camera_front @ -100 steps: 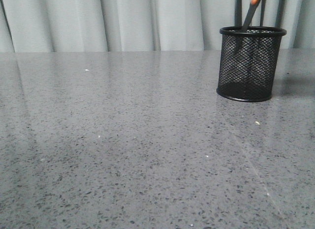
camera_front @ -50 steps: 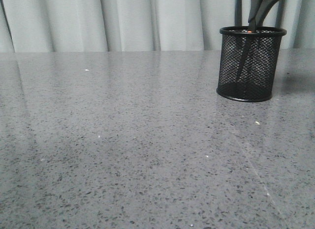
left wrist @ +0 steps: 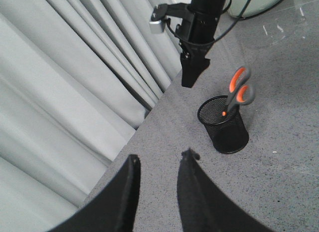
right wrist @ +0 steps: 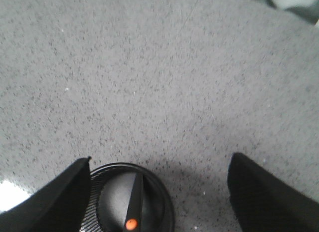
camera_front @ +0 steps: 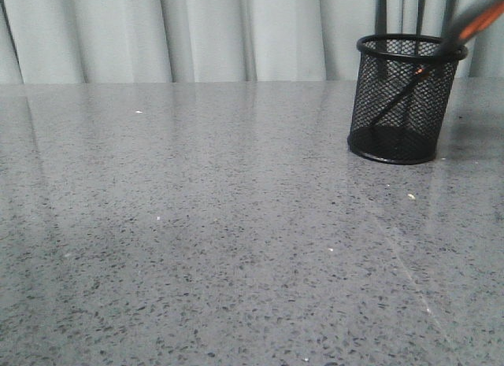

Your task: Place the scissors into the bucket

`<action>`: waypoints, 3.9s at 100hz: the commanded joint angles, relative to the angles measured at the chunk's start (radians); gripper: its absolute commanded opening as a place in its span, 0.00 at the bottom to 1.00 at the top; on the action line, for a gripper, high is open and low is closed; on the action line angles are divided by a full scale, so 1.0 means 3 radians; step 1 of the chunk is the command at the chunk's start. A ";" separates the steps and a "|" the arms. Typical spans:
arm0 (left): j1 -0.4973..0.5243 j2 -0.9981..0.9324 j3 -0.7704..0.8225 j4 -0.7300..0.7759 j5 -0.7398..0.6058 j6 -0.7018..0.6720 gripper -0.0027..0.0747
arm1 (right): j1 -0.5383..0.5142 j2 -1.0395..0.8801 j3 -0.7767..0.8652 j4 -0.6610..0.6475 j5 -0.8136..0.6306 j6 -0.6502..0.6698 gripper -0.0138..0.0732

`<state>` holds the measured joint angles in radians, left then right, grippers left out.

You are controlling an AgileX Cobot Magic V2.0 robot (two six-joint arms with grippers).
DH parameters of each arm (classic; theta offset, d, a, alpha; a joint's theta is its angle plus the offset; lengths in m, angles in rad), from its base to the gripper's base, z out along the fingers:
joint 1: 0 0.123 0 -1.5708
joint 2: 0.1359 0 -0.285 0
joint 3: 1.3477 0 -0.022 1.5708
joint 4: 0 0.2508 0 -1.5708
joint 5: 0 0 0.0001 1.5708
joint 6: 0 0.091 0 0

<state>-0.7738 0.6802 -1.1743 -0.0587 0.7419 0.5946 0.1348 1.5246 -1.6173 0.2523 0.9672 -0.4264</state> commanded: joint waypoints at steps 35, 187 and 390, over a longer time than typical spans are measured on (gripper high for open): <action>-0.0017 -0.0017 -0.0081 0.0457 -0.0716 -0.0718 0.25 | 0.0000 -0.0275 -0.0470 0.0415 0.0160 -0.0035 0.16; -0.0017 -0.1949 0.2174 0.2190 -0.0743 -0.3082 0.01 | 0.0000 -0.4611 0.3854 0.0414 -0.2250 -0.0294 0.11; 0.2140 -0.2361 0.4044 0.0615 -0.1555 -0.3056 0.01 | 0.0000 -0.4611 0.3873 0.0414 -0.2205 -0.0294 0.11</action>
<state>-0.1346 -0.0018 0.0000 0.1351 0.3350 -0.3194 0.1348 0.1286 -0.4357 0.3677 0.3756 -0.5071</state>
